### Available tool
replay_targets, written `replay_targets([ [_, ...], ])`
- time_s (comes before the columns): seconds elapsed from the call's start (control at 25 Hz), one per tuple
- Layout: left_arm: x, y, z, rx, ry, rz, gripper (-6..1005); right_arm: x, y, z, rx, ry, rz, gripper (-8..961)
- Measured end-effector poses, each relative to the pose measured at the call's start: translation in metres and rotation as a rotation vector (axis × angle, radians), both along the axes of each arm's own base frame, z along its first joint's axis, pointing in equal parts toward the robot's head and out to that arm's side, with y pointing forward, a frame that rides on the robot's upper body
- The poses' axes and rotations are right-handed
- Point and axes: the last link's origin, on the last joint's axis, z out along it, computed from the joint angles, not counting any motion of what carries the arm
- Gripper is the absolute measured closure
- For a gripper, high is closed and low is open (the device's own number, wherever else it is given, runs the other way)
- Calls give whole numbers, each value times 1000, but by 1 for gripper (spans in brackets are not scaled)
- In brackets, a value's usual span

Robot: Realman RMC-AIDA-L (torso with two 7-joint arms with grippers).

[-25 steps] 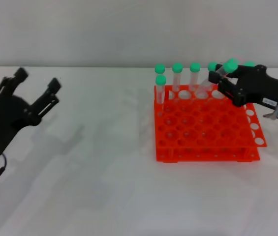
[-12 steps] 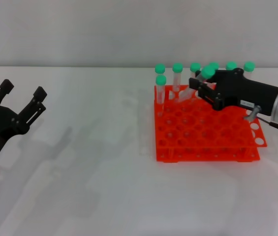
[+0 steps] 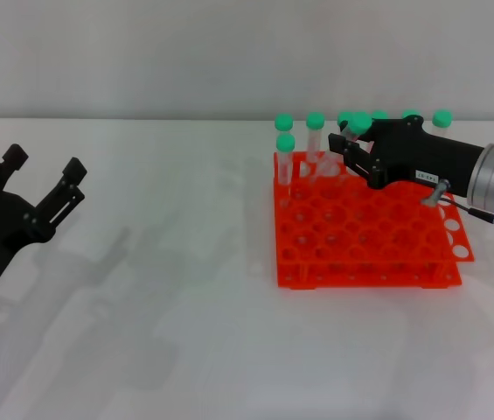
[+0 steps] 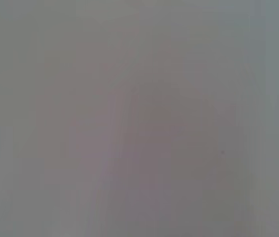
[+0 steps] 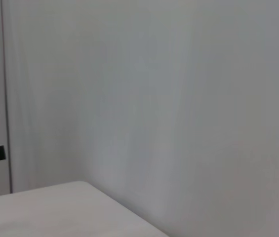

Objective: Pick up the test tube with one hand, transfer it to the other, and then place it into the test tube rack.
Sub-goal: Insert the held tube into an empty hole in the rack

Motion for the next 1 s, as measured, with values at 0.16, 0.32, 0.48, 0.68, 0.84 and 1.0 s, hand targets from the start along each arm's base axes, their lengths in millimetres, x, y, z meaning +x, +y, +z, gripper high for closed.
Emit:
replay_targets([
  [0.16,-1,-1,-1,-4,0,2,106,-2,5,-6,4,-45,-8,727],
  [0.32,-2,-3,-2,-6,0,8,106,-4,5,-12,-5,-70,-6,725],
  [0.48,-3,-5,-2,-5,-2,8,106,-6,8,-16,-2,-105,-11,723],
  [0.68,-3,-6,-2,-5,-4,5,106,-8,12,-18,8,-125,-15,720],
  [0.84,-3,-6,-2,-5,-4,6,106,-14,15,-18,13,-129,-6,718],
  [1.0,-4,-9,-3,-7,-10,4,106,-21,18,-22,9,-153,9,716],
])
